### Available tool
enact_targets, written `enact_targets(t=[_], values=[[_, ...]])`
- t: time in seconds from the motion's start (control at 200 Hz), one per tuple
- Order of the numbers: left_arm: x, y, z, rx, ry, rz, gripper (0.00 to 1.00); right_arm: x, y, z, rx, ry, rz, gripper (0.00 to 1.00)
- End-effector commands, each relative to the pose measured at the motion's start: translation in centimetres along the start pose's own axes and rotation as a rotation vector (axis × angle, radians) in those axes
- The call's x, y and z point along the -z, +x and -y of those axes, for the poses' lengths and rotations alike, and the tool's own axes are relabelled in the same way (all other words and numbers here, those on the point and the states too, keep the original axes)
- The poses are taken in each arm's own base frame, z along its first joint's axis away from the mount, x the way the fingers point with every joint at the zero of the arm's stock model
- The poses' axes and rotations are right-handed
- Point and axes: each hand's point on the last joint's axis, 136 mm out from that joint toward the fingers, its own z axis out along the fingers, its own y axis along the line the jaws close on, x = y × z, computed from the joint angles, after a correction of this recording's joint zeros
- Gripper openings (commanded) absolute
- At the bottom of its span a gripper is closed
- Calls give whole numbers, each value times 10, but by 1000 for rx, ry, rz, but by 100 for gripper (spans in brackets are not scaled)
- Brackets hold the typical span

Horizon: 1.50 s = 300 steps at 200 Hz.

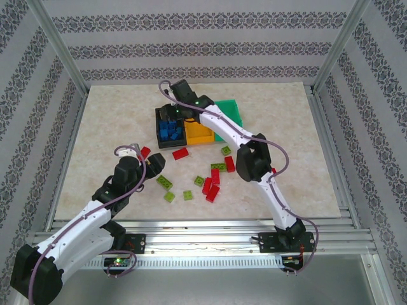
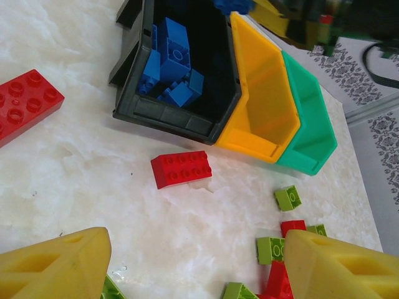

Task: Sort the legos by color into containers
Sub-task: Place the lego in the container, then pick up the lego from the middle-right of the table.

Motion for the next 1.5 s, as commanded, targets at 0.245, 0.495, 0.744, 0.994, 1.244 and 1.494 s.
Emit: enact_targets(t=[0.245, 0.495, 0.744, 0.994, 1.244, 1.494], values=[[8, -10, -8, -2, -54, 25, 73, -22, -11, -2, -42, -60, 44, 54], [9, -11, -3, 13, -25, 24, 73, 42, 5, -21, 17, -100, 58, 54], [8, -9, 2, 31, 5, 13, 73, 113, 57, -4, -10, -86, 36, 54], [5, -6, 6, 41, 27, 2, 73, 164, 128, 51, -106, 12, -25, 54], [2, -3, 6, 52, 38, -9, 73, 206, 194, 129, -247, 186, -72, 54], [-4, 0, 6, 59, 37, -21, 73, 220, 233, 185, -381, 310, -124, 54]])
